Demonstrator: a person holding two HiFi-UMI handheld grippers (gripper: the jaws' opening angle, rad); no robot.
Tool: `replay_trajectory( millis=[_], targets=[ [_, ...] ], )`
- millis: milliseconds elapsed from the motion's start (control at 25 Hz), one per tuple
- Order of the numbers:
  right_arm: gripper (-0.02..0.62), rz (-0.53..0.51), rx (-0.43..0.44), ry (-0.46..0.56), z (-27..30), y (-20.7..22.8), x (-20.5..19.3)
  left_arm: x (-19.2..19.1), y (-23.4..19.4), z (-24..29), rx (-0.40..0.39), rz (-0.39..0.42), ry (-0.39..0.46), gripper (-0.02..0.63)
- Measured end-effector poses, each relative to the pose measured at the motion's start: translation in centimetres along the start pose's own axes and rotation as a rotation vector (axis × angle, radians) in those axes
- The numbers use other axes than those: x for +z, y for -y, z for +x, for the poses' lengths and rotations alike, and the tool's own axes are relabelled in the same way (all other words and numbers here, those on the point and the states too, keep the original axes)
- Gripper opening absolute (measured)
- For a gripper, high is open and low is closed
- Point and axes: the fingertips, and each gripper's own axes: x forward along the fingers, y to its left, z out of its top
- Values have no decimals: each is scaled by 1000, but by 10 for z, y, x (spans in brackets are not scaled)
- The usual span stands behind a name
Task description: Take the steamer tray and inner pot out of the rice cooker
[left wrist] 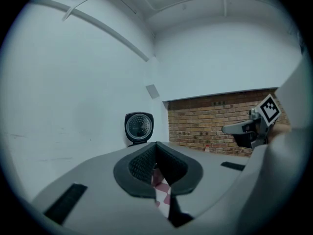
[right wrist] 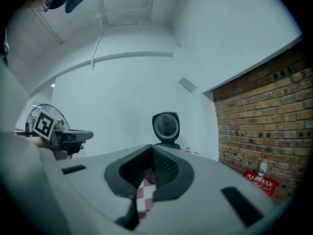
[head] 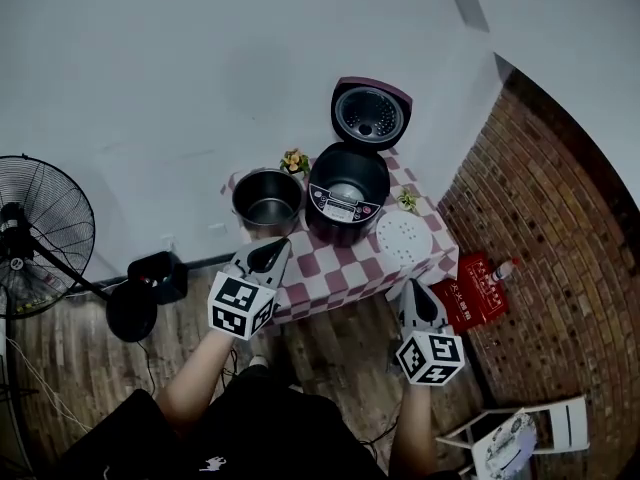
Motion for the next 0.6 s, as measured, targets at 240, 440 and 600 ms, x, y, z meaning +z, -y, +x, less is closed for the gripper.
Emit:
replay_trajectory(
  millis=[240, 440, 600],
  targets=[
    [2, 13, 3, 7, 1, -1, 2, -1, -4, 4, 7, 4, -9, 2],
    [2, 16, 1, 6, 3, -3, 1, -1, -7, 3, 4, 4, -7, 2],
    [2, 13, 1, 3, 4, -5, -1, -2, -8, 2, -1, -3, -6, 2]
  ],
)
